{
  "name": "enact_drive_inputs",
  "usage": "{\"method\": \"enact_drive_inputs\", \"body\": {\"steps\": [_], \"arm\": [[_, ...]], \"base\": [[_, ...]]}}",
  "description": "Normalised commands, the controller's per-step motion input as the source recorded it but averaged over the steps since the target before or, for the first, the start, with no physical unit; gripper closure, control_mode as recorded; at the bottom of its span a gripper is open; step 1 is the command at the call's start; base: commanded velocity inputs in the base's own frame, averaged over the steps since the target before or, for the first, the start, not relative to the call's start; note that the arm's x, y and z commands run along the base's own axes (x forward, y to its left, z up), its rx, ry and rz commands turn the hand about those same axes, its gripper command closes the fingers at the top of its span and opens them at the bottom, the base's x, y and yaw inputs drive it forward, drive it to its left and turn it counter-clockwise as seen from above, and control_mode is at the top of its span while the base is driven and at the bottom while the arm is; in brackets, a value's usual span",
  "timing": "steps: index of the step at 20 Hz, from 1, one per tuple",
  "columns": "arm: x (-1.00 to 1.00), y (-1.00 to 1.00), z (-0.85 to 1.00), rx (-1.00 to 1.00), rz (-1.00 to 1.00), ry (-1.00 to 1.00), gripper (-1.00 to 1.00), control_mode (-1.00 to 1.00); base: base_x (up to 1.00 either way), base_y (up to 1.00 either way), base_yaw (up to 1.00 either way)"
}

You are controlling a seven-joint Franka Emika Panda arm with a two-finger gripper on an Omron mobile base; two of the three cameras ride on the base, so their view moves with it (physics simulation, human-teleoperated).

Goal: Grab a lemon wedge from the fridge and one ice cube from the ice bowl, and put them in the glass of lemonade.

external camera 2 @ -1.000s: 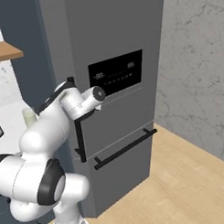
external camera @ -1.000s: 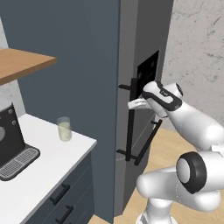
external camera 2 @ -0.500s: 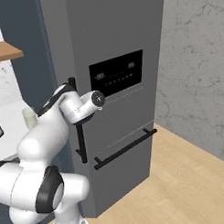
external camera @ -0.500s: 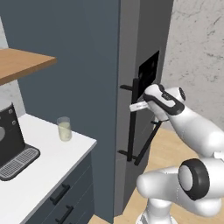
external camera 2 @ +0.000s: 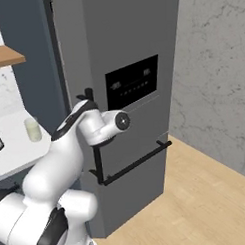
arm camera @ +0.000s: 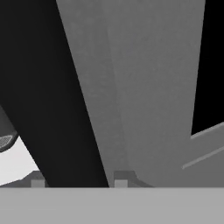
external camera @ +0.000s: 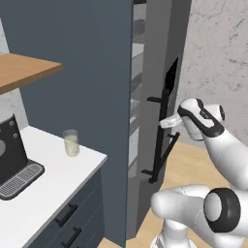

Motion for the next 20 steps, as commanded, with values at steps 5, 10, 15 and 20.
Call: {"method": "enact_drive_inputs", "body": {"steps": [5, 10, 15, 20], "arm": [[0.0, -1.0, 0.25, 0.01, -0.04, -0.01, 1.0, -1.0], [0.0, -1.0, 0.21, 0.03, -0.06, -0.01, 1.0, -1.0], [-0.09, -1.0, 0.0, 0.02, -0.12, -0.2, 1.0, -1.0], [-0.08, -0.84, 0.0, 0.0, -0.15, -0.14, 1.0, -1.0]], "base": [[0.0, 0.0, 0.0], [0.0, 0.0, 0.0], [0.0, 0.0, 0.0], [0.0, 0.0, 0.0]]}}
